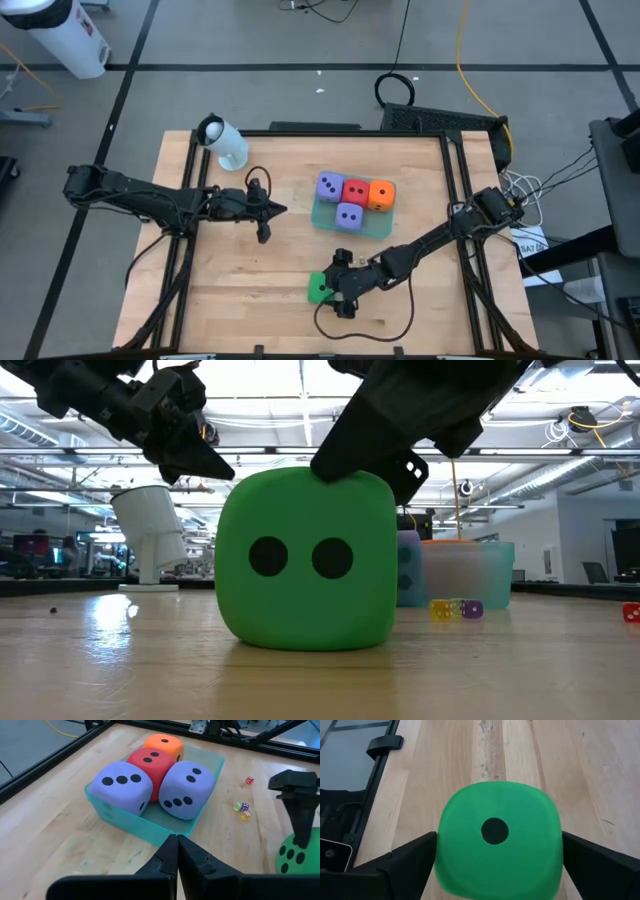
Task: Pick & Place Dice
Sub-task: Put the large green die into the green bin, then adjust the green bin on the table
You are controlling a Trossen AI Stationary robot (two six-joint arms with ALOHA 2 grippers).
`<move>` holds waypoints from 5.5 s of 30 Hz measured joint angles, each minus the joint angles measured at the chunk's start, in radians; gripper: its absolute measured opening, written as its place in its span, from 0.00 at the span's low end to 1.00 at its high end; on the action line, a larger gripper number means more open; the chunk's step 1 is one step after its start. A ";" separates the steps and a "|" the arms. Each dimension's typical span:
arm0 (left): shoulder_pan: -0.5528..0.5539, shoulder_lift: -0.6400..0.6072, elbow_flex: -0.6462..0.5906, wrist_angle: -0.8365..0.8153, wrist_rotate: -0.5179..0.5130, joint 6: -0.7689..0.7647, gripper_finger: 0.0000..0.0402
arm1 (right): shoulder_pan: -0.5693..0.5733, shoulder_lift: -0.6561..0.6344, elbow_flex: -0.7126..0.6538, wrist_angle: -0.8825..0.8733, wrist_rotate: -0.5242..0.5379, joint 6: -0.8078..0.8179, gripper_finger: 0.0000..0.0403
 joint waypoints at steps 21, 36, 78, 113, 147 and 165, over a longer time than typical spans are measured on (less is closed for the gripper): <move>-0.004 0.000 0.000 0.000 -0.001 0.012 0.02 | 0.003 -0.105 -0.009 -0.023 0.058 -0.110 0.83; -0.004 0.000 0.000 0.001 -0.001 0.026 0.02 | -0.002 -0.531 -0.006 -0.477 0.296 -0.052 0.83; -0.002 -0.002 0.000 0.143 0.054 0.149 0.02 | -0.301 -0.772 -0.549 -0.262 0.024 -0.222 0.98; -0.004 -0.003 0.000 0.080 0.080 0.114 0.02 | 0.026 -0.891 -0.518 -0.287 0.119 -0.044 0.05; 0.264 0.418 0.017 0.166 0.345 -0.134 0.00 | 0.292 -0.667 -0.518 -0.575 0.104 0.521 0.50; 0.182 0.680 0.299 0.105 0.374 -0.071 0.00 | 0.346 -0.667 -0.518 -0.645 0.104 0.458 0.50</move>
